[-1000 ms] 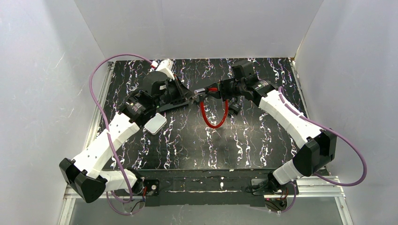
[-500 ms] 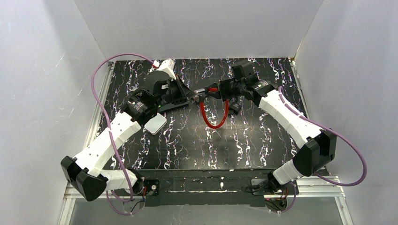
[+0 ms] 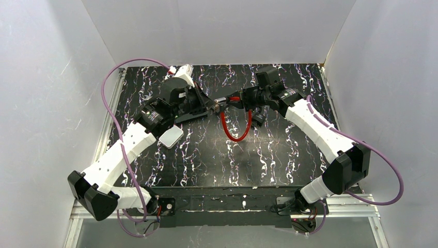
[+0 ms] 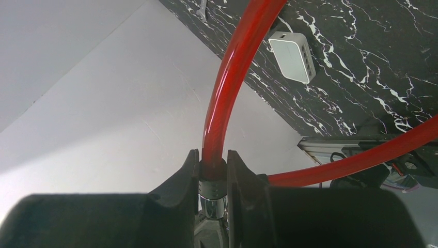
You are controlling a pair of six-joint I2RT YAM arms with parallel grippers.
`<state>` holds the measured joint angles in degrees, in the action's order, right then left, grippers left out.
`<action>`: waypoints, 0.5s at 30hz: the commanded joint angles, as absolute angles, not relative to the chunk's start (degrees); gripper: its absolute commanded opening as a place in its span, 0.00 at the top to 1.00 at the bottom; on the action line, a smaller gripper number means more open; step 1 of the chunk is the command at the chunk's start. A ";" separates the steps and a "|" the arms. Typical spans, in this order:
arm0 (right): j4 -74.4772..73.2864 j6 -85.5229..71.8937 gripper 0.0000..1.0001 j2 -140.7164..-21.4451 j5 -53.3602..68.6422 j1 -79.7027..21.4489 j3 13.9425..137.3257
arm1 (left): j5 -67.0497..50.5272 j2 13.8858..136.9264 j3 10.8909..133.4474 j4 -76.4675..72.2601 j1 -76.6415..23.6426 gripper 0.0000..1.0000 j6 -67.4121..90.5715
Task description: Unlock with the key
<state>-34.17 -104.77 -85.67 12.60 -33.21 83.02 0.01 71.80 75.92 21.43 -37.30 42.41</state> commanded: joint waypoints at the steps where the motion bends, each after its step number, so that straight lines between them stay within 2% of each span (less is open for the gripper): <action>1: -27.56 -105.98 0.99 -84.21 16.94 -33.40 85.17 | 1.34 73.35 76.54 22.88 -37.72 1.00 41.83; 15: -30.15 -104.71 0.99 -85.40 17.78 -33.16 88.62 | -2.83 76.60 78.25 16.69 -38.75 1.00 38.66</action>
